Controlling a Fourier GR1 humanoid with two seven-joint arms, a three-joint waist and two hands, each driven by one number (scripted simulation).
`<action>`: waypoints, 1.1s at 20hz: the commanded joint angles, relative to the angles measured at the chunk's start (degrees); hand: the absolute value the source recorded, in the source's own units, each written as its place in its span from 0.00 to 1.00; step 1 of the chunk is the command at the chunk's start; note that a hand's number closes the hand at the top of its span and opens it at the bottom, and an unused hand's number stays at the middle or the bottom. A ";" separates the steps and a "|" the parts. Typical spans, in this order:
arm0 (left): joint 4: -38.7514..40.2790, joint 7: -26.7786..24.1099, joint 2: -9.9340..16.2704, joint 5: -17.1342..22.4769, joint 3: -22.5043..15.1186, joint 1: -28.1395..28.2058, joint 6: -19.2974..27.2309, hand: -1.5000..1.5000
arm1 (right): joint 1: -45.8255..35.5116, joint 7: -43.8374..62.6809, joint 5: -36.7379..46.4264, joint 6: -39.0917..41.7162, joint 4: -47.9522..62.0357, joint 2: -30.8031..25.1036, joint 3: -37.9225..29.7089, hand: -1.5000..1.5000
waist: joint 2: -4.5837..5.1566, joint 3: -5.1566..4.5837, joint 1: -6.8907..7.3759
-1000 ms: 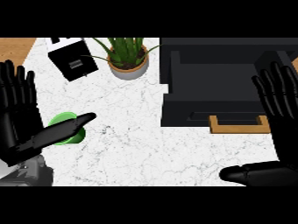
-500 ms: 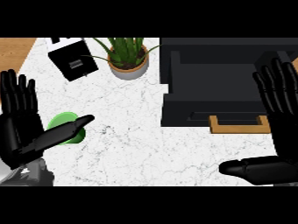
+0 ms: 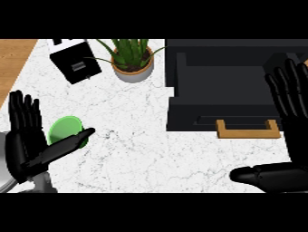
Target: Pick up the cup, place it into the drawer and close the drawer
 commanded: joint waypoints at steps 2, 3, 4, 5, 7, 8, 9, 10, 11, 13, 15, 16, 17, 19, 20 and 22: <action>6.29 -7.83 -0.36 3.39 2.08 3.45 -0.83 0.00 | 5.32 -1.92 -0.70 1.78 -2.27 0.41 0.64 0.00 | -0.02 0.00 -0.15; 5.31 -4.08 -0.24 1.74 2.04 1.07 0.03 0.00 | 1.41 0.21 0.17 0.54 -1.39 0.26 0.52 0.00 | -0.02 0.00 -0.04; 7.43 -7.48 -0.37 3.55 2.78 2.49 -1.06 0.00 | -1.51 3.05 -2.36 0.33 -1.31 -1.00 -2.13 0.00 | -0.01 -0.01 0.00; 5.17 -4.54 0.46 2.18 3.03 1.52 -0.09 0.00 | -4.42 -1.11 -2.38 2.09 6.41 -2.00 -3.68 0.00 | 0.03 0.01 0.15; 10.72 -11.77 0.50 5.50 4.98 5.13 -4.81 0.00 | 1.83 0.72 -2.39 2.41 -1.74 -1.38 -1.48 0.00 | -0.03 -0.01 -0.08; 10.64 -12.64 -0.33 4.96 1.88 5.41 -2.42 0.00 | 0.75 1.92 0.19 -0.50 -2.28 0.74 0.70 0.00 | -0.03 -0.01 -0.02; 11.26 -7.31 2.94 6.47 6.58 1.24 -4.59 0.00 | -0.99 0.00 -2.63 2.02 1.68 -1.47 -3.02 0.00 | 0.00 0.00 -0.01; 12.81 -10.44 1.62 6.31 5.79 2.87 -5.14 0.00 | 1.65 1.81 -2.92 2.11 -1.94 -0.73 -1.29 0.00 | -0.02 0.00 -0.06; 9.24 -9.51 0.64 5.96 4.43 4.59 -4.69 0.00 | 2.83 1.02 -1.06 1.18 -2.97 0.24 -0.18 0.00 | -0.04 0.01 -0.01; 15.94 -14.20 -0.32 6.14 1.93 2.75 -2.47 0.00 | 3.30 -0.75 -0.86 1.05 -2.17 1.03 0.17 0.00 | -0.02 0.00 -0.11; 21.00 -18.00 0.10 7.22 6.70 2.12 -5.60 0.00 | -0.36 2.39 -2.37 1.13 -1.82 -0.27 -1.01 0.00 | 0.00 -0.01 -0.05; 18.00 -16.67 0.11 7.30 5.83 4.45 -6.13 0.00 | 1.46 -0.07 -1.71 1.69 -0.71 0.02 -1.13 0.00 | -0.02 0.01 0.01; 19.31 -16.76 0.95 7.77 6.75 2.66 -6.45 0.00 | -3.90 5.10 0.38 -1.47 -0.95 0.55 0.90 0.00 | -0.01 0.00 0.07; 28.29 -19.92 2.79 10.38 10.08 -1.39 -9.67 0.00 | 0.31 3.06 -3.93 2.45 -4.30 -1.62 -2.32 0.00 | 0.01 -0.01 -0.22; 26.20 -21.98 -0.29 8.48 6.05 0.89 -6.47 0.00 | -2.62 2.16 -5.31 3.44 1.11 -3.00 -5.11 0.00 | 0.02 0.00 -0.03; 27.11 -23.13 0.22 9.87 8.30 1.60 -8.74 0.00 | 1.94 -1.22 2.94 -0.56 -1.07 2.75 3.05 0.00 | 0.00 0.00 0.00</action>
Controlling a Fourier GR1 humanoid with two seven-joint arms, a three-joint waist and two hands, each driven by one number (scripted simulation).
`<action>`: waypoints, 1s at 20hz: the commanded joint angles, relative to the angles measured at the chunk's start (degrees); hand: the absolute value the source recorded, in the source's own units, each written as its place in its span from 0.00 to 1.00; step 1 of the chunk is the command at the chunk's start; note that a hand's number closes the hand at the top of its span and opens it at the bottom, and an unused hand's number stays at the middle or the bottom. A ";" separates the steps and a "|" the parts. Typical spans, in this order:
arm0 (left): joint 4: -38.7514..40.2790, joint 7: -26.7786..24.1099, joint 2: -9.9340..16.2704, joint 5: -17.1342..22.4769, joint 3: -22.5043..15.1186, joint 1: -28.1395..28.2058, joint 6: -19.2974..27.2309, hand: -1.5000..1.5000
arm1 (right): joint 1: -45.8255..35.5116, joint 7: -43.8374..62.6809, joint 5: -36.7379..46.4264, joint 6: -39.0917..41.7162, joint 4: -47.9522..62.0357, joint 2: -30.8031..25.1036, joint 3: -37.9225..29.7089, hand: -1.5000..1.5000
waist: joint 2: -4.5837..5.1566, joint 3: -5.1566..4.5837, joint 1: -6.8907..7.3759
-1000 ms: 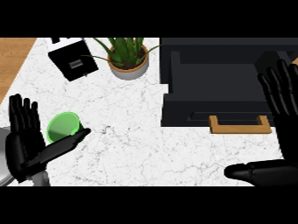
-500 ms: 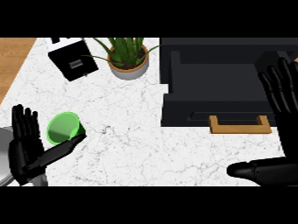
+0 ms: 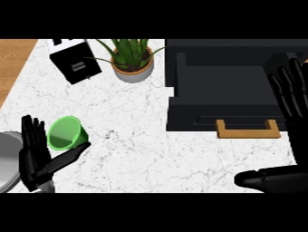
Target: Pick up the cup, place it into the drawer and close the drawer
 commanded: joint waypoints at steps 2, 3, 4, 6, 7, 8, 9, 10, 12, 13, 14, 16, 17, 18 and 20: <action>13.21 -8.76 1.58 2.42 4.29 -3.52 -4.10 0.00 | 1.64 0.92 0.90 -0.43 -2.92 1.12 2.18 0.00 | 0.06 -0.06 -0.22; 12.20 -6.52 0.38 1.92 3.35 -6.01 -0.86 0.00 | -1.54 0.06 -1.25 0.79 1.30 -0.67 -1.27 0.00 | 0.06 -0.04 -0.08; 8.72 -6.57 -0.34 1.90 2.06 -1.47 -1.84 0.00 | 0.40 -0.13 -2.91 1.76 1.44 -1.00 -2.50 0.00 | 0.03 -0.03 0.00; 9.67 -9.03 0.73 2.88 3.04 0.71 -4.39 0.00 | -1.80 2.05 0.14 -0.15 -0.24 -0.59 -0.27 0.00 | 0.01 -0.03 0.09; 17.16 -11.08 1.09 2.98 4.81 -6.30 -2.22 0.00 | 1.38 0.11 -0.36 0.72 -1.74 -0.13 -0.32 0.00 | 0.04 -0.04 -0.13; 17.09 -12.48 1.21 3.16 4.69 -4.58 -3.39 0.00 | 3.36 0.55 0.63 0.75 -2.44 0.34 0.90 0.00 | 0.03 -0.04 -0.11; 15.60 -10.23 2.01 4.25 4.94 -4.49 -3.85 0.00 | -1.60 2.31 -4.08 2.40 0.09 -2.29 -3.51 0.00 | 0.03 -0.03 0.00; 11.47 -8.99 0.28 3.20 2.77 -2.36 -1.95 0.00 | 1.00 -0.27 2.44 -0.29 0.22 1.37 2.38 0.00 | 0.01 -0.02 0.05; 20.35 -14.34 0.35 3.02 4.24 -5.87 -2.24 0.00 | -0.10 0.89 -1.20 1.68 0.19 -0.29 0.04 0.00 | 0.04 -0.03 -0.06; 18.51 -11.74 3.03 4.90 5.33 -4.56 -5.14 0.00 | -1.52 0.41 2.21 -1.28 0.91 1.49 1.90 0.00 | 0.03 -0.03 0.04; 21.59 -17.19 1.16 4.25 4.97 -3.01 -6.11 0.00 | 0.89 3.48 -0.97 0.48 -3.76 0.07 0.73 0.00 | 0.02 -0.04 -0.08; 23.48 -14.03 4.75 5.89 6.76 -5.83 -7.73 0.00 | 1.41 3.62 -4.14 2.46 -3.86 -2.15 -3.10 0.00 | 0.03 -0.04 -0.14; 22.28 -13.48 2.33 4.31 4.35 -6.57 -4.24 0.00 | -1.09 2.47 -3.05 2.33 -0.70 -1.59 -2.12 0.00 | 0.03 -0.03 -0.03; 26.76 -17.46 1.83 3.82 4.88 -8.08 -4.25 0.00 | -3.02 1.49 -1.78 1.31 2.27 -1.00 -1.71 0.00 | 0.06 -0.04 -0.03; 34.82 -20.73 4.36 5.62 7.68 -12.68 -7.81 0.00 | 2.07 -3.40 -0.98 2.81 1.71 -0.02 -1.26 0.00 | 0.11 -0.05 -0.26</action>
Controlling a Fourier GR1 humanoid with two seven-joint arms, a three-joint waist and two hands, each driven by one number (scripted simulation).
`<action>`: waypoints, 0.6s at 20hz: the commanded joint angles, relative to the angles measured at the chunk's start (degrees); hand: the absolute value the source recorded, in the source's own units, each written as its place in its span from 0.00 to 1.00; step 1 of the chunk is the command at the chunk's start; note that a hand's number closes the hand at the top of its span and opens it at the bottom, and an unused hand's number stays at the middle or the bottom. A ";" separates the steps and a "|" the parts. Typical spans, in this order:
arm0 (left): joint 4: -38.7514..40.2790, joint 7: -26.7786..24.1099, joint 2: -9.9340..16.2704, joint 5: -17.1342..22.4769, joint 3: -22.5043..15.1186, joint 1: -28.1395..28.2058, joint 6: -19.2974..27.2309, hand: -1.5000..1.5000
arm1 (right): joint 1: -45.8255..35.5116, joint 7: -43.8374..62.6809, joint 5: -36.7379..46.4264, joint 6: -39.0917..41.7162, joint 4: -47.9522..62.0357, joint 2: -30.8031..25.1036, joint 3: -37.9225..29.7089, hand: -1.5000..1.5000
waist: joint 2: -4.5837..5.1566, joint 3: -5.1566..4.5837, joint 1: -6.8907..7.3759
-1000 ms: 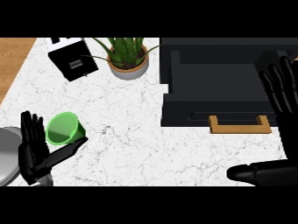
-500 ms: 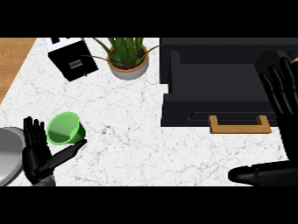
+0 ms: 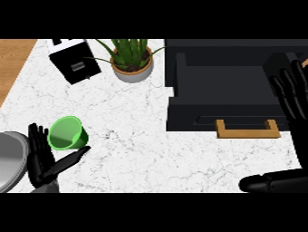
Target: Pick up the cup, place it into the drawer and close the drawer
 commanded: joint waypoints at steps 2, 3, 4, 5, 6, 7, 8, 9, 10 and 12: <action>4.03 -3.01 0.58 0.88 -0.28 -1.33 -1.90 0.00 | -1.44 0.19 2.83 -1.40 1.38 1.40 2.57 0.00 | 0.00 0.01 0.11; 7.84 -5.21 1.30 0.99 0.42 -3.44 -2.65 0.00 | 1.26 -2.70 1.84 -0.25 0.90 1.20 0.93 0.00 | 0.01 0.01 0.00; 3.24 -1.51 0.92 0.91 -0.59 -3.41 -1.07 0.00 | 2.09 0.83 -3.68 2.40 -1.81 -1.63 -2.83 0.00 | -0.02 0.02 -0.03; 8.02 -4.60 1.24 2.01 0.74 -5.00 -2.43 0.00 | 1.15 -1.12 2.14 -0.55 0.33 1.89 2.68 0.00 | 0.01 0.01 0.00; 10.15 -4.71 3.85 1.97 1.47 -6.32 -4.13 0.00 | 0.39 0.16 -0.67 0.67 0.54 0.10 -0.24 0.00 | 0.02 0.00 -0.04; 15.98 -8.57 2.46 2.60 2.28 -8.63 -6.01 0.00 | 0.54 -1.52 0.92 -0.23 1.16 1.31 0.92 0.00 | 0.08 -0.02 -0.17; 15.59 -9.60 1.18 2.88 2.24 -8.15 -4.85 0.00 | -2.07 2.64 -0.91 -0.67 -0.97 -0.25 -0.81 0.00 | 0.05 -0.01 -0.12; 20.71 -10.88 3.42 3.46 3.69 -10.81 -6.98 0.00 | -1.51 0.19 2.32 -1.41 0.86 1.70 2.45 0.00 | 0.09 -0.03 -0.18; 16.76 -7.33 2.02 3.62 2.40 -11.20 -4.70 0.00 | 0.50 0.36 -1.56 1.56 -0.68 -0.52 -0.54 0.00 | 0.04 0.00 -0.17; 18.90 -10.52 2.55 4.14 2.98 -10.10 -7.29 0.00 | -7.98 3.02 0.07 -1.58 3.91 -0.20 -0.26 0.00 | 0.09 -0.02 0.03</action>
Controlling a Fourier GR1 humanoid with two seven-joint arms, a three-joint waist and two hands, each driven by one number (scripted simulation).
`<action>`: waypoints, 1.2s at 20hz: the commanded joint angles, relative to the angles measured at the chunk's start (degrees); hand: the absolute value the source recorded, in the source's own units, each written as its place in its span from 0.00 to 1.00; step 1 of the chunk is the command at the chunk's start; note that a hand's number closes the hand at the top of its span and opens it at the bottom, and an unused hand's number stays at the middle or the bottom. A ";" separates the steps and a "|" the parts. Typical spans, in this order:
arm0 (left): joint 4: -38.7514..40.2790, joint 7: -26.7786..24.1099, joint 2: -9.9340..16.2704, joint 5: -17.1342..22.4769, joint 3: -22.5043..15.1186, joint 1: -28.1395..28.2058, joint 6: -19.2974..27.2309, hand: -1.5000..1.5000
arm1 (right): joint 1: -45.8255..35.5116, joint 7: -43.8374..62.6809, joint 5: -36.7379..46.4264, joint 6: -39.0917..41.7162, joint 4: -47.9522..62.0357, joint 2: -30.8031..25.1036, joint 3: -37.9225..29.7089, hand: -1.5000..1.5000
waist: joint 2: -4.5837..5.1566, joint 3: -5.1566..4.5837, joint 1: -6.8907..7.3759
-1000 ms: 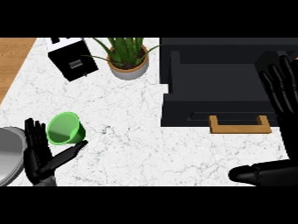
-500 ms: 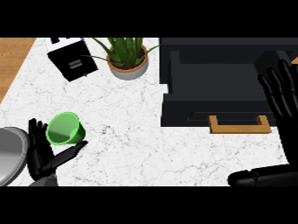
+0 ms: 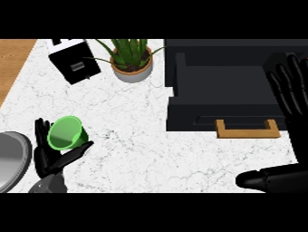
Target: Pick up the cup, place it into the drawer and close the drawer
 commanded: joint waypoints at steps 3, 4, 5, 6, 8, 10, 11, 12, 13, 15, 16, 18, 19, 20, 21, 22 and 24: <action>8.07 -2.87 1.10 2.28 1.56 -4.38 -4.26 0.00 | -3.07 2.46 -0.64 -1.63 -0.73 -0.45 -1.19 0.00 | 0.04 -0.03 -0.11; 7.00 -2.10 1.55 2.51 1.07 -3.94 -5.06 0.00 | -2.85 0.46 -2.85 0.76 2.96 -1.84 -3.53 0.00 | 0.02 -0.01 -0.01; 7.43 -5.85 0.64 2.64 1.29 -1.02 -7.05 0.00 | 0.09 3.51 -4.40 0.45 -2.59 -1.63 -3.20 0.00 | -0.01 -0.01 -0.12; 3.07 -1.10 0.44 2.92 -0.09 -1.81 -5.67 0.00 | 3.39 0.61 -2.29 1.91 -2.91 -1.21 -1.51 0.00 | -0.07 0.02 0.00; 6.26 -1.36 2.53 2.88 -0.03 -3.42 -10.31 0.00 | 3.20 0.79 -0.28 0.25 -3.49 0.14 0.18 0.00 | -0.02 0.00 -0.10; 9.57 -4.98 0.58 3.05 0.08 -3.73 -13.37 0.00 | 4.73 -2.22 -0.12 1.65 -2.51 0.61 0.75 0.00 | 0.05 -0.02 -0.23; 8.32 -3.30 1.84 3.99 0.43 -4.55 -13.74 0.00 | 1.90 1.15 -1.78 0.68 -2.20 -0.74 -1.52 0.00 | 0.00 -0.01 -0.06; 11.47 -3.56 3.22 4.09 1.29 -7.64 -14.18 0.00 | 2.81 -1.19 -0.44 0.20 -1.19 1.27 0.52 0.00 | 0.08 -0.03 -0.24; 13.88 -5.80 1.85 4.15 1.63 -8.43 -13.74 0.00 | 2.33 -3.14 -1.89 2.38 1.64 -0.97 -2.61 0.00 | 0.13 -0.03 -0.31; 10.95 -5.42 2.45 4.38 0.60 -4.77 -18.19 1.00 | 1.43 -4.09 2.71 0.39 1.92 1.44 1.79 0.00 | 0.02 -0.01 0.10; 10.49 -4.97 3.71 4.48 0.51 -4.92 -18.98 1.00 | 3.80 -0.49 -0.04 1.29 -1.71 -0.17 -0.01 0.00 | -0.02 0.00 -0.05; 10.22 -7.92 2.06 3.87 -0.04 -5.37 -17.76 1.00 | 2.35 -3.34 1.24 1.16 2.64 0.59 0.36 0.00 | -0.01 0.01 0.07; 12.13 -10.72 2.17 3.23 0.18 -6.69 -17.82 1.00 | 0.98 -2.35 1.00 0.35 1.99 0.72 0.19 0.00 | 0.06 -0.02 -0.11; 14.58 -15.83 1.76 1.74 -0.07 -4.81 -18.19 1.00 | 3.14 -0.52 -3.09 2.17 -2.27 -1.13 -2.40 0.00 | 0.12 -0.06 -0.54; 11.16 -12.65 1.77 2.41 -0.27 -5.90 -16.06 1.00 | 3.38 -0.33 -0.78 1.40 -2.22 -0.65 -0.94 0.00 | -0.01 -0.01 -0.18; 10.53 -11.62 2.70 2.27 0.01 -6.49 -13.27 1.00 | 3.71 -2.34 -1.21 2.29 -0.60 -0.89 -1.79 0.00 | -0.01 0.00 -0.12; 13.51 -15.82 1.45 1.84 1.03 -8.33 -10.90 1.00 | 4.56 -4.02 0.37 1.63 -0.21 0.60 -0.10 0.00 | 0.13 -0.04 -0.47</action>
